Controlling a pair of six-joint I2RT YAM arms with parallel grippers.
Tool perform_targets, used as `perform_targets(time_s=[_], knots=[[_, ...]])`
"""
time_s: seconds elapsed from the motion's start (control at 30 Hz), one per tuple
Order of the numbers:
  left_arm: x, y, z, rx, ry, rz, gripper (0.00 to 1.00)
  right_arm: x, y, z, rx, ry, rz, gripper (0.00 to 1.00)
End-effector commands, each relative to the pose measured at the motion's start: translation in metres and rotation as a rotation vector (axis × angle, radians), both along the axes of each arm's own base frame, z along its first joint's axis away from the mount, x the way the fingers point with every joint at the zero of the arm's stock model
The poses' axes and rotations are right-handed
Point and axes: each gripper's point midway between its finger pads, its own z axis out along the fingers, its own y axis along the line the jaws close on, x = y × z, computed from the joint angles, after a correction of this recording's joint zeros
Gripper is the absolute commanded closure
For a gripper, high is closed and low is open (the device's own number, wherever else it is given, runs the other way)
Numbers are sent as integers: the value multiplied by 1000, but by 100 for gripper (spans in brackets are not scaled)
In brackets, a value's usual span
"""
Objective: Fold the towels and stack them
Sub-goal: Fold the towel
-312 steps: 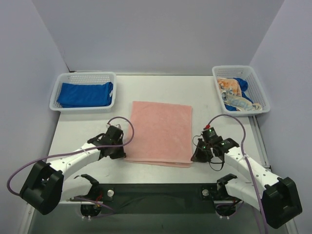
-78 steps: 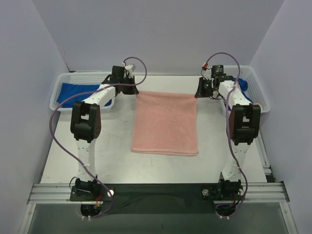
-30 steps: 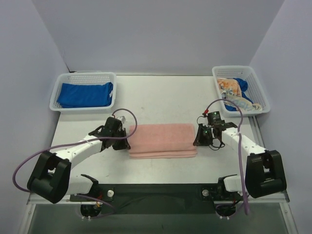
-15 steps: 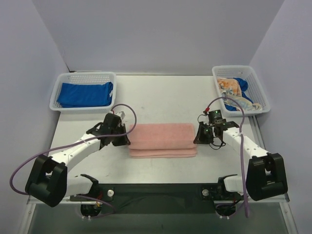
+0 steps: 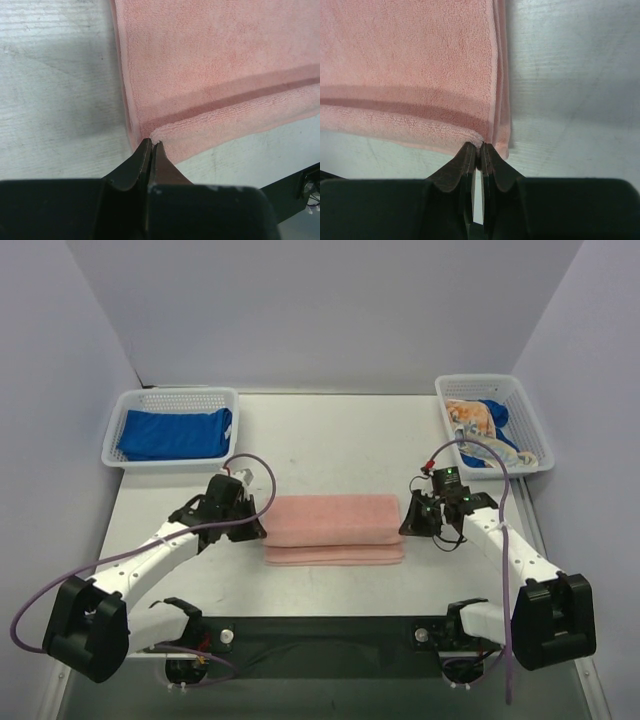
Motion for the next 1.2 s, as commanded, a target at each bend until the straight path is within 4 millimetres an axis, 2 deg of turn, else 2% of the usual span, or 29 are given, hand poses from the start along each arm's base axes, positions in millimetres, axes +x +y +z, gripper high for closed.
perform_targets(time_s=[0.0, 0.13, 0.2, 0.23, 0.3, 0.33, 0.43, 0.47, 0.5, 0.53, 0.57, 0.6, 0.7, 0.73, 0.83, 0.9, 0.97, 1.0, 1.03, 1.1, 1.13, 1.17], knots=[[-13, 4, -10, 8, 48, -2, 100, -16, -12, -11, -51, 60, -31, 100], [-26, 3, -31, 11, 127, -21, 100, -23, -12, -22, -55, 113, -35, 100], [-31, 2, -38, 14, 160, -28, 95, -28, -11, -28, -56, 144, -30, 98], [-36, 1, -43, 11, 186, -36, 92, -31, -10, -30, -48, 156, -26, 90], [-39, 0, -43, 6, 202, -37, 78, -36, -7, -30, -35, 167, -17, 82], [-43, -1, -39, -6, 205, -44, 73, -40, -6, -29, -28, 170, -10, 73], [-47, -3, -21, -33, 173, -51, 46, -52, 1, -17, -20, 159, 38, 60], [-47, -3, -15, -43, 155, -51, 37, -50, 2, -5, -16, 122, 51, 58], [-47, -4, -6, -55, 132, -56, 22, -56, 2, 1, -25, 128, 60, 57], [-48, -4, 6, -73, 92, -59, 15, -58, 4, 8, -29, 108, 80, 55], [-48, -5, 13, -86, 70, -64, 11, -52, 6, 23, -20, 49, 82, 55], [-46, -7, 22, -106, 43, -57, 10, -51, 7, 30, -18, 33, 85, 55], [-37, -10, 46, -134, -41, -48, 11, -38, 15, 57, 1, -43, 99, 54], [-31, -14, 57, -142, -69, -53, 15, -35, 18, 62, 2, -55, 104, 54], [-14, -27, 72, -146, -95, -73, 26, -24, 31, 64, -14, -61, 136, 56], [-12, -39, 73, -142, -88, -111, 31, -18, 43, 57, -19, -57, 159, 59], [-11, -54, 63, -117, -66, -153, 37, -18, 47, 42, -17, -30, 131, 63], [-12, -57, 46, -86, -29, -159, 40, -16, 50, 30, -8, -25, 110, 65], [-15, -61, 40, -78, -12, -171, 44, -18, 48, 21, -16, -22, 108, 67], [-31, -65, 16, -46, 54, -202, 50, -20, 47, 8, -14, -9, 82, 69], [-34, -63, 1, -12, 82, -198, 53, -32, 41, -10, -34, 36, 73, 70], [-40, -59, -10, 11, 112, -194, 55, -37, 38, -17, -42, 52, 68, 70]])
